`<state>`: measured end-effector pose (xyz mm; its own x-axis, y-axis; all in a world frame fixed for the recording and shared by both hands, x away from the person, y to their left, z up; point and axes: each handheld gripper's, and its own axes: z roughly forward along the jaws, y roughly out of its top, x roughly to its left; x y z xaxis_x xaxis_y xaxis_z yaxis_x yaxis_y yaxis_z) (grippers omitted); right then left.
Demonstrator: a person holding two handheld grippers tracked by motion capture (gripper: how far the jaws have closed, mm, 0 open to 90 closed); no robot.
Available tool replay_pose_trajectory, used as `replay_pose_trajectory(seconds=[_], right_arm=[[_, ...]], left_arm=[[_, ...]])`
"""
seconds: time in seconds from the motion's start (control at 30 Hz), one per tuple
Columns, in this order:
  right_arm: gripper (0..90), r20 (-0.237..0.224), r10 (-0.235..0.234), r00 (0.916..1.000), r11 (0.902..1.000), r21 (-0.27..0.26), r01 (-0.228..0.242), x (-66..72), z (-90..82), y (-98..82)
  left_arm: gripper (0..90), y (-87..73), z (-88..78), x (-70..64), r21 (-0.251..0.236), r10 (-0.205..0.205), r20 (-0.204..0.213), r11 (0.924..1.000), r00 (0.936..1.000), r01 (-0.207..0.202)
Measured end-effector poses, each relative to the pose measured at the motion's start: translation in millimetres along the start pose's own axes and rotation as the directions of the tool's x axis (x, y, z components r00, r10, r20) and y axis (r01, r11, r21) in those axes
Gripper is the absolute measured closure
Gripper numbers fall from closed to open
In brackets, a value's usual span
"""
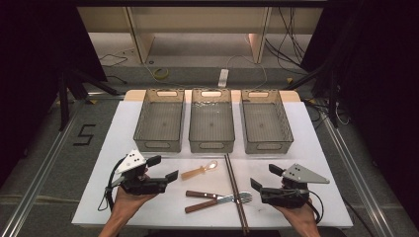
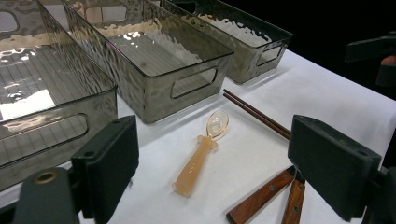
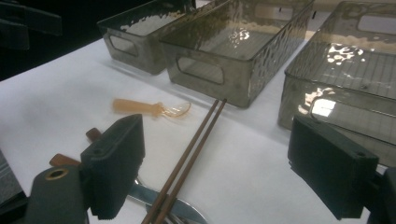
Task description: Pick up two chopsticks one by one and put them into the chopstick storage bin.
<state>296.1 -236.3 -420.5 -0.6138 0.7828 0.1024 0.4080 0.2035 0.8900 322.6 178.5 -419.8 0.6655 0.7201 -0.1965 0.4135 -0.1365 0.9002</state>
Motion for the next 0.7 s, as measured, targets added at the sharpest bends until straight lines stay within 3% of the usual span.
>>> replay_pose_trajectory(seconds=[0.27,0.47,0.7], right_arm=[[25.1,-0.003,-0.033,0.9995,0.9912,0.129,0.033,2.5,13.0,14.3],[34.2,-0.039,-0.044,0.9983,0.9656,0.255,0.052,4.9,32.9,15.6],[40.8,-0.054,-0.014,0.9985,0.9436,0.33,0.031,3.4,51.0,17.0]], left_arm=[[16.0,0.0,0.6,0.1,0.003,0.002,-0.002,1.0,1.0,-0.002],[16.0,0.1,0.3,0.6,0.003,0.004,-0.001,1.0,1.0,-0.004],[16.0,0.0,0.9,0.2,0.004,0.003,-0.002,1.0,1.0,-0.003]])
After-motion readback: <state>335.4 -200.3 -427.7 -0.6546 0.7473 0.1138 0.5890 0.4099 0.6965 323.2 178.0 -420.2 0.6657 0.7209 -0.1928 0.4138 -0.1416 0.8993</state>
